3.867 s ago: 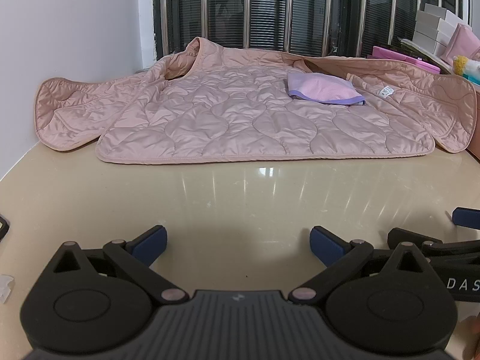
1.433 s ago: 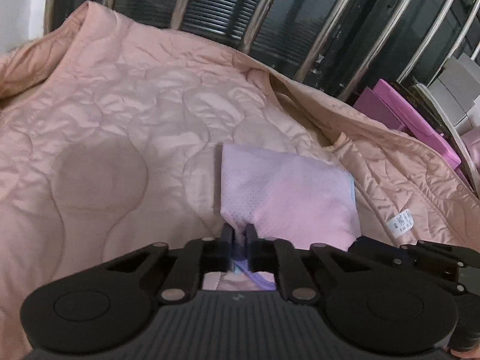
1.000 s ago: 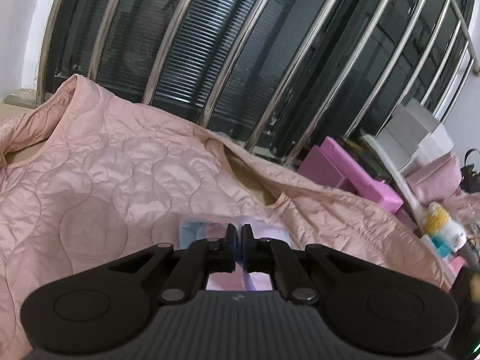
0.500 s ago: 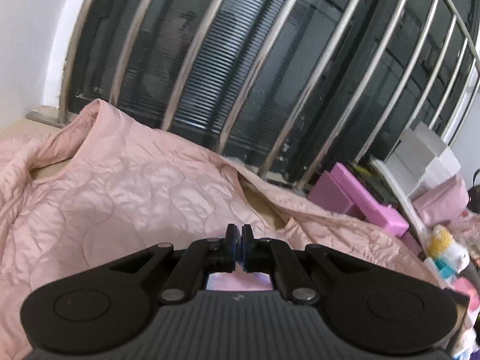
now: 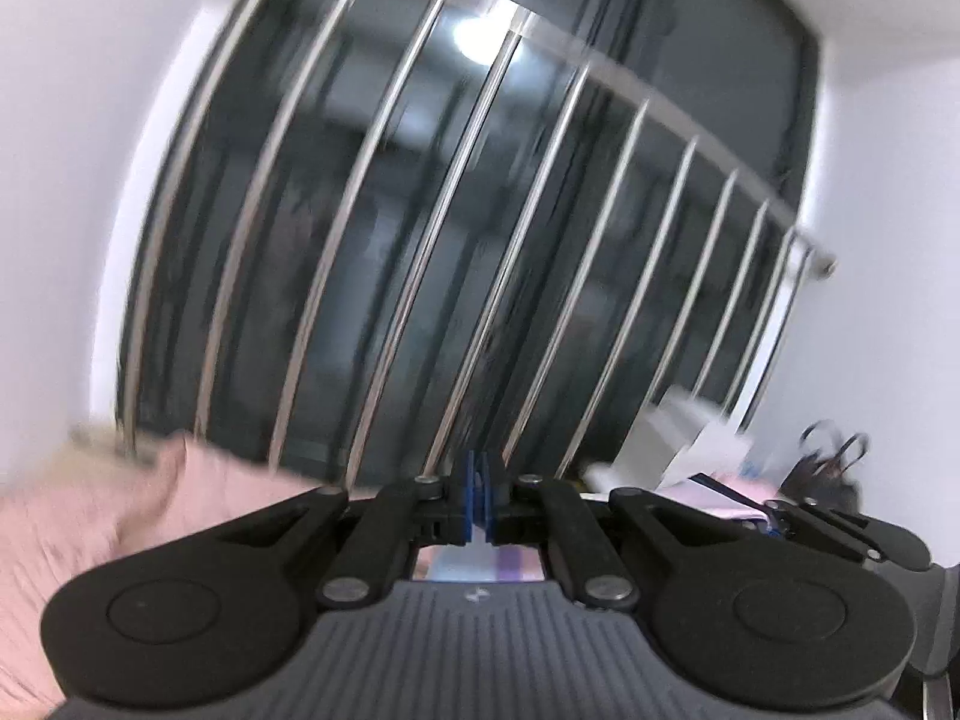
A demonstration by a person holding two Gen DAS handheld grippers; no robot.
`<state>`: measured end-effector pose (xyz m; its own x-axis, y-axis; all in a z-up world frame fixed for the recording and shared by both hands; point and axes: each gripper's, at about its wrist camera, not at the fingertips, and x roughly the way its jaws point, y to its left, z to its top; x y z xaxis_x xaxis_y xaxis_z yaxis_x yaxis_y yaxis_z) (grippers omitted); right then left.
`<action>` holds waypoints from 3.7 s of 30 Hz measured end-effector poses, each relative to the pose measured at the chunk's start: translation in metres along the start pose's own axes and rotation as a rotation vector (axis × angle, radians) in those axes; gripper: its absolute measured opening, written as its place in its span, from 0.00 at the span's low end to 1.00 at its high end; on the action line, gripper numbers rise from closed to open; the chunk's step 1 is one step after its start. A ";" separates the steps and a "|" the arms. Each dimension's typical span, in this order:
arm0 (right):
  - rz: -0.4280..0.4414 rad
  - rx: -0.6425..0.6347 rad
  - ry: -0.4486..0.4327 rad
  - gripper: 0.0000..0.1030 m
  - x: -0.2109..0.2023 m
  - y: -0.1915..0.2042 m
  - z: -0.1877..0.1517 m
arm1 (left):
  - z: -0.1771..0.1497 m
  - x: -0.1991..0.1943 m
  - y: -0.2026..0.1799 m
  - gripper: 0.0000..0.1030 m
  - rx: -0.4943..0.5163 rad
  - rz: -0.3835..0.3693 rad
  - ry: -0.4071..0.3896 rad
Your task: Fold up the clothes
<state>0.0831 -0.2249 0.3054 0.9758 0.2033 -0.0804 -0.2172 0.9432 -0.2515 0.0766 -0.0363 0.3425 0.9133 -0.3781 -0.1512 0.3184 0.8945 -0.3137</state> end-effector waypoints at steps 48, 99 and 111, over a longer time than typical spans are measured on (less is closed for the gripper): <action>0.364 0.037 0.629 0.60 0.149 0.083 -0.186 | -0.192 0.124 0.223 0.52 -0.025 0.292 0.580; 0.472 0.485 0.404 0.04 -0.003 0.098 -0.249 | -0.233 0.087 0.148 0.00 -0.198 0.131 0.491; 0.253 0.614 0.470 0.20 0.136 -0.002 -0.236 | -0.203 0.148 0.146 0.18 -0.038 0.202 0.440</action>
<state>0.2105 -0.2611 0.0669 0.7567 0.4267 -0.4952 -0.2443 0.8873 0.3912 0.2071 -0.0100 0.0838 0.7594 -0.2703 -0.5918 0.1290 0.9541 -0.2702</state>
